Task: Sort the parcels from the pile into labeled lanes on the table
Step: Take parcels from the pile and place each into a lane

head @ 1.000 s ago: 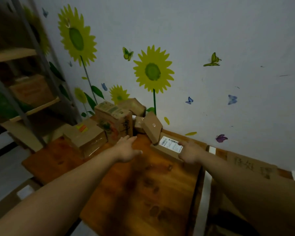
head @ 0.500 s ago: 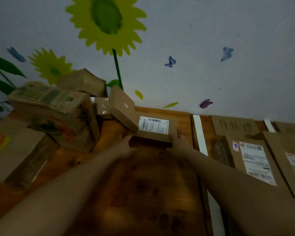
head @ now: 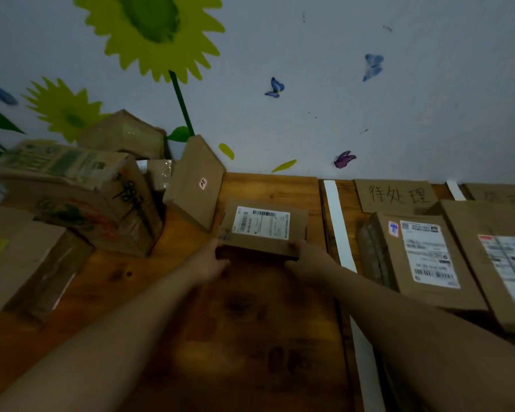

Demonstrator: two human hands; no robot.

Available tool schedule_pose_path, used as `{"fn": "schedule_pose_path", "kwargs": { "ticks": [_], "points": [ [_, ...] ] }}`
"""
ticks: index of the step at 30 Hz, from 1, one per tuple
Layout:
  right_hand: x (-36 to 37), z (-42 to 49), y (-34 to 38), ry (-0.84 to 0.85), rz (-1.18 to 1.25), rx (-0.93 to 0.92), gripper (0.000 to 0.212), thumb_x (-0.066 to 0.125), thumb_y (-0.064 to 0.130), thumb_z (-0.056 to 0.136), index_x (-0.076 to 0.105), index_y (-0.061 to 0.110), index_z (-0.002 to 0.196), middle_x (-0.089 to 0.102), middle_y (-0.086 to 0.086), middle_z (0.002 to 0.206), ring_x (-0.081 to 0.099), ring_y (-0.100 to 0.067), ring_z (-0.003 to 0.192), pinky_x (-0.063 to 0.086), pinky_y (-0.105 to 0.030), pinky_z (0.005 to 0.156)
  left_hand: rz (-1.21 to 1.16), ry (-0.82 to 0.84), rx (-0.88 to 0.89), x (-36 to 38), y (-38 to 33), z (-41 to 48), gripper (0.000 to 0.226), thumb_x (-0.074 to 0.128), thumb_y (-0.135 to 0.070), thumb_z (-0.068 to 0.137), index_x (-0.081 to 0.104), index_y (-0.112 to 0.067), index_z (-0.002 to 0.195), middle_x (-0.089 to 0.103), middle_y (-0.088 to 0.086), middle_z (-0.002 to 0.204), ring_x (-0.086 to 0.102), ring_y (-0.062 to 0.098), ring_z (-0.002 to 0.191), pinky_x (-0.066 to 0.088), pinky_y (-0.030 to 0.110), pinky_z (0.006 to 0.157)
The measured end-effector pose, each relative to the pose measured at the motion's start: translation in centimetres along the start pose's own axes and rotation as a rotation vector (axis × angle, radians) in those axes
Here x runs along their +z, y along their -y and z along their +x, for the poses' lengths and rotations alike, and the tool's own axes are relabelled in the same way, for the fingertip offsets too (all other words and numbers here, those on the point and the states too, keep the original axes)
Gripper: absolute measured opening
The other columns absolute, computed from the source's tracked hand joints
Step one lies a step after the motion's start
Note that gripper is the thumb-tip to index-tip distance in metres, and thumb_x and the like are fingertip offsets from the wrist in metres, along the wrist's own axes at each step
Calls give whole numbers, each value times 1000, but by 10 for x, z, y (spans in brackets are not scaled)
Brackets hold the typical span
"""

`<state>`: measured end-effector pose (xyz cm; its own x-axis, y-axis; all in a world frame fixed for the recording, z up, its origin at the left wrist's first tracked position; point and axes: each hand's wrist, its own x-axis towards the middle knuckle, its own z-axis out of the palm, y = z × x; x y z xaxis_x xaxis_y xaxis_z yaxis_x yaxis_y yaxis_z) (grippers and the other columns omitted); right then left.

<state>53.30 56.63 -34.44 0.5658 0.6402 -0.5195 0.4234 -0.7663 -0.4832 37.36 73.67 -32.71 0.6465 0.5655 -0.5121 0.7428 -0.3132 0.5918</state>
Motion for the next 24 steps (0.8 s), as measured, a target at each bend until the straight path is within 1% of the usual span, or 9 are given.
{"fn": "schedule_pose_path", "kwargs": {
  "ticks": [2, 6, 8, 13, 14, 17, 18, 21, 24],
  "points": [
    [5, -12, -6, 20, -15, -22, 61, 58, 32, 92, 31, 26, 146, 44, -10, 138, 54, -23, 113, 50, -33, 90, 12, 0, -14, 9, 2, -19, 46, 56, -19, 93, 40, -21, 136, 52, 6, 129, 55, 16, 98, 48, 25, 71],
    [18, -42, -17, 48, -81, -54, 59, 56, 32, 94, 29, 24, 146, 47, -11, 136, 55, -23, 112, 48, -32, 86, 33, -53, -47, 32, 12, -60, 41, 56, -21, 93, 44, -20, 132, 51, 6, 132, 53, 21, 113, 43, 27, 84],
    [26, -59, -22, 39, -100, -74, 57, 56, 32, 94, 31, 24, 144, 48, -11, 134, 56, -23, 110, 48, -30, 84, 50, -86, -60, 44, 18, -80, 36, 56, -22, 92, 48, -19, 127, 51, 7, 131, 53, 23, 113, 42, 27, 87],
    [53, -102, -39, 17, -99, -97, 46, 54, 33, 94, 38, 23, 136, 58, -7, 118, 60, -17, 92, 53, -31, 79, 2, -82, -128, 68, 35, -130, 24, 54, -24, 94, 50, -18, 116, 55, 8, 120, 55, 20, 96, 43, 28, 75],
    [60, -112, -43, -6, -105, -103, 42, 52, 34, 95, 40, 23, 134, 59, -5, 114, 60, -17, 90, 53, -31, 78, -37, -90, -151, 71, 38, -139, 25, 54, -23, 94, 48, -17, 117, 55, 9, 121, 55, 20, 97, 44, 29, 76],
    [80, -145, -50, -120, -62, -142, 33, 47, 36, 98, 48, 24, 128, 61, -2, 113, 59, -16, 91, 52, -31, 80, -185, -136, -210, 78, 45, -165, 54, 56, -20, 93, 31, -13, 141, 49, 11, 136, 51, 27, 119, 44, 34, 90],
    [86, -156, -50, -171, -30, -161, 31, 47, 35, 98, 50, 24, 126, 61, -2, 114, 59, -16, 92, 52, -31, 81, -196, -140, -198, 78, 47, -173, 57, 55, -19, 94, 30, -12, 144, 47, 11, 139, 48, 27, 123, 42, 36, 94],
    [88, -183, -41, -303, 38, -184, 27, 51, 30, 96, 53, 22, 122, 59, -4, 118, 58, -19, 98, 50, -31, 81, -237, -188, -111, 72, 48, -201, 48, 52, -17, 95, 38, -15, 141, 48, 10, 138, 48, 26, 123, 42, 35, 94],
    [75, -216, -24, -447, 187, -162, 44, 59, 22, 92, 44, 21, 133, 51, -7, 132, 54, -23, 112, 48, -34, 89, -443, -315, 26, 55, 37, -235, 45, 51, -14, 95, 40, -17, 139, 50, 5, 135, 49, 19, 119, 43, 31, 90]
  ]
}}
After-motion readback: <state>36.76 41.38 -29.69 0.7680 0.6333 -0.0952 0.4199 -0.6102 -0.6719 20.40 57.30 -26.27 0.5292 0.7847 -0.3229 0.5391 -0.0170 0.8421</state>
